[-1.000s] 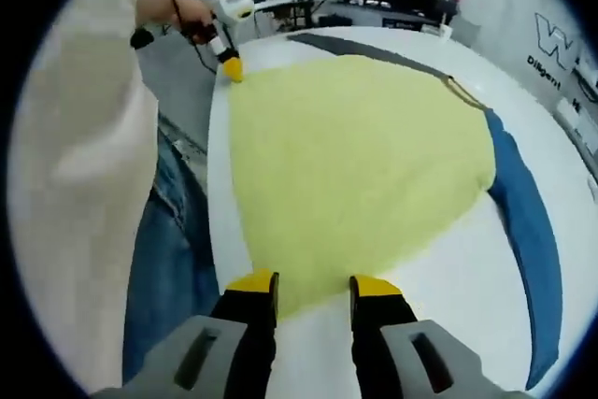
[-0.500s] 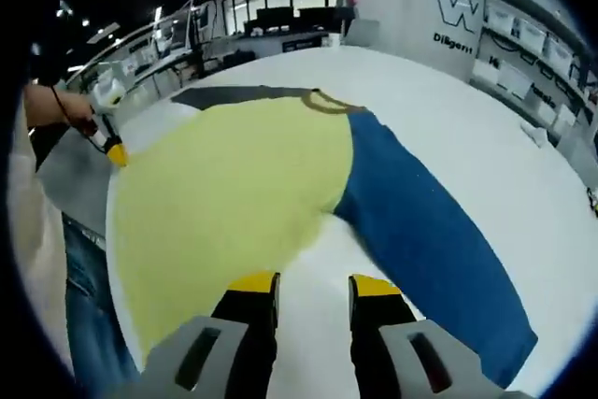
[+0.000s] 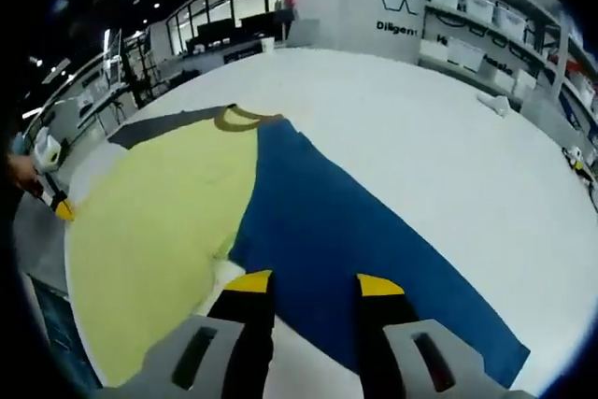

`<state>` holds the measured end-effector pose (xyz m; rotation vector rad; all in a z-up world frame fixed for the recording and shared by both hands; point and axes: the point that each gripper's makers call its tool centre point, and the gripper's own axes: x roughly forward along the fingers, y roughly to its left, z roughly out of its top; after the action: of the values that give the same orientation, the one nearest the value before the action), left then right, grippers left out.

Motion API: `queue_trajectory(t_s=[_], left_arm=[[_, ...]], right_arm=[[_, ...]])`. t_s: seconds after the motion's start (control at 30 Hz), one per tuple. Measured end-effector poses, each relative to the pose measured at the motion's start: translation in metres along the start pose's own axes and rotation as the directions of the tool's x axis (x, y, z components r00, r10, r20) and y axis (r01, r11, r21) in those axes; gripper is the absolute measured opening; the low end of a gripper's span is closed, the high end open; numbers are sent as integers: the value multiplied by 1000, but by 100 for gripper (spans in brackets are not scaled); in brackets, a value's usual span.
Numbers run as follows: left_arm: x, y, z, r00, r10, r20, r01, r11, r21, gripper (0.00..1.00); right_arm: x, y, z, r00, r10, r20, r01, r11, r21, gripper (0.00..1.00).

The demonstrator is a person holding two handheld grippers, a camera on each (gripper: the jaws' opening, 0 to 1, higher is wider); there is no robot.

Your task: Fold the garment on the visible template until the final outline fits inside the template.

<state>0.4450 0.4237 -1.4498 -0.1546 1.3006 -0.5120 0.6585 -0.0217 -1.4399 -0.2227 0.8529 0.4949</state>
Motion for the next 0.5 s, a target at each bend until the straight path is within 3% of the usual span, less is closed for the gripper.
queue_trajectory(t_s=[0.07, 0.13, 0.27, 0.33, 0.5], left_arm=[[0, 0, 0, 1000, 2, -1, -2, 1000, -3, 8], [-1, 2, -1, 1000, 6, -2, -6, 1000, -5, 8], [-2, 4, -1, 1000, 8, -6, -8, 1000, -12, 8], [-2, 4, -1, 1000, 7, -9, -7, 1000, -10, 8], [-2, 4, -1, 1000, 7, -7, -7, 1000, -16, 8]], right_arm=[[2, -4, -13, 998, -14, -54, 11, 998, -62, 29], [1, -11, -8, 1000, -9, 4, 9, 1000, -16, 30], [0, -18, -7, 1000, -5, -3, 5, 999, -45, 31], [2, -24, -6, 1000, 0, -2, 0, 999, -51, 36], [3, -28, -8, 1000, 21, -18, -22, 998, -56, 33]])
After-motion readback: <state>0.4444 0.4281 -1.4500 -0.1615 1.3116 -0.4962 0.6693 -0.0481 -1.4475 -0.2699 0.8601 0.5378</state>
